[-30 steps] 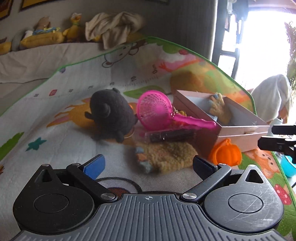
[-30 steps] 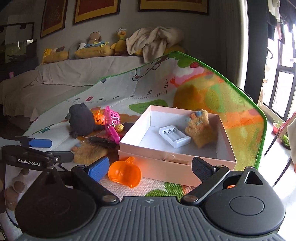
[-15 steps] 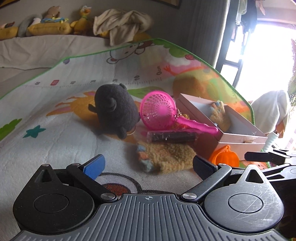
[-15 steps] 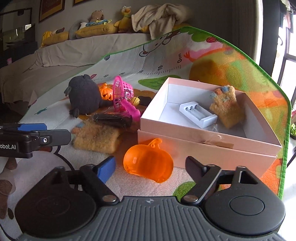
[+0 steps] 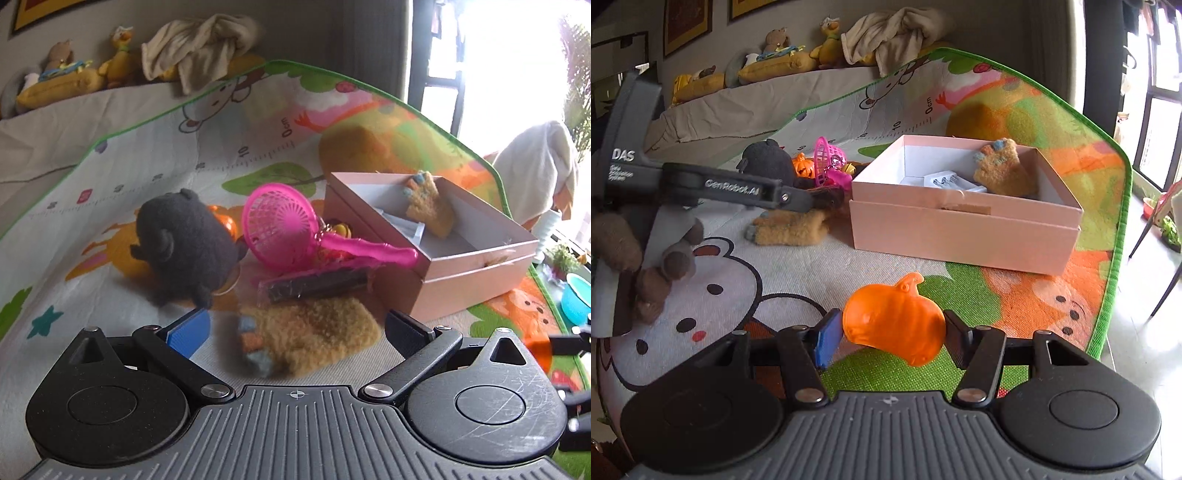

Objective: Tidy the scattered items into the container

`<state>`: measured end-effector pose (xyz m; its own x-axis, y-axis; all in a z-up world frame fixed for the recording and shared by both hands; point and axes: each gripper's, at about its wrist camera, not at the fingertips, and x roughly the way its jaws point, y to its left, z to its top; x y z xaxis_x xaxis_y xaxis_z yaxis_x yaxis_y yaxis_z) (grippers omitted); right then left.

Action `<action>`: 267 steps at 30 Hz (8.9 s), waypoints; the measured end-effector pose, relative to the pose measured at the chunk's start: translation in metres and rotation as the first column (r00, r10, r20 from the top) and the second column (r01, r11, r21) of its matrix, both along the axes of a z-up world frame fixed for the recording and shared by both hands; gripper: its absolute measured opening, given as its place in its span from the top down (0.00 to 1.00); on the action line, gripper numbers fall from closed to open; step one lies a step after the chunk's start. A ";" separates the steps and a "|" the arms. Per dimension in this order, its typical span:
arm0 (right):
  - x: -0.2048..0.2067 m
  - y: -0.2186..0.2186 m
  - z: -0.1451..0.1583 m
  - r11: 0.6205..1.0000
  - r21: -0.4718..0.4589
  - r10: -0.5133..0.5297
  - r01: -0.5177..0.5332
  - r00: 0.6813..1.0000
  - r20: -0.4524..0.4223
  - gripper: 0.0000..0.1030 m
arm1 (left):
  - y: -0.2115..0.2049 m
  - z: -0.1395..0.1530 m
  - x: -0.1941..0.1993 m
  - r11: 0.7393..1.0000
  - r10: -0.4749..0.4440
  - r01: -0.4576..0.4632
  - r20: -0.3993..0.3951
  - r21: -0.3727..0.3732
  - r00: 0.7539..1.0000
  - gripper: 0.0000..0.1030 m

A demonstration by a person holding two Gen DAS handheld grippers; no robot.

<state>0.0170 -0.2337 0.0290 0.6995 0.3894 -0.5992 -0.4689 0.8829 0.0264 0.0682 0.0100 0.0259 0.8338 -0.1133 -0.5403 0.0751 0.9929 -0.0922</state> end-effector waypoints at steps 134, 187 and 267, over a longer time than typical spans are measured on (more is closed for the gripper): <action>0.011 -0.003 -0.011 0.999 -0.012 -0.031 0.030 0.999 -0.043 0.46 | 0.004 -0.008 -0.035 0.974 -0.163 0.171 -0.064 0.151 0.985 0.01; 0.011 -0.006 -0.012 0.999 0.010 -0.034 0.035 0.999 -0.043 0.52 | -0.016 -0.020 -0.014 0.916 -0.363 0.382 -0.152 0.122 0.919 0.35; 0.018 -0.059 0.053 0.993 -0.117 0.014 -0.003 0.995 0.098 0.53 | -0.080 0.046 -0.050 0.846 -0.504 0.497 -0.014 0.192 0.863 0.52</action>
<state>0.0348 -0.2928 0.0817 0.7543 0.3273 -0.5691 -0.4716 0.8732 -0.1229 0.0178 -0.0705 0.0723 0.7095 -0.4232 -0.5635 0.5665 0.8181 0.0989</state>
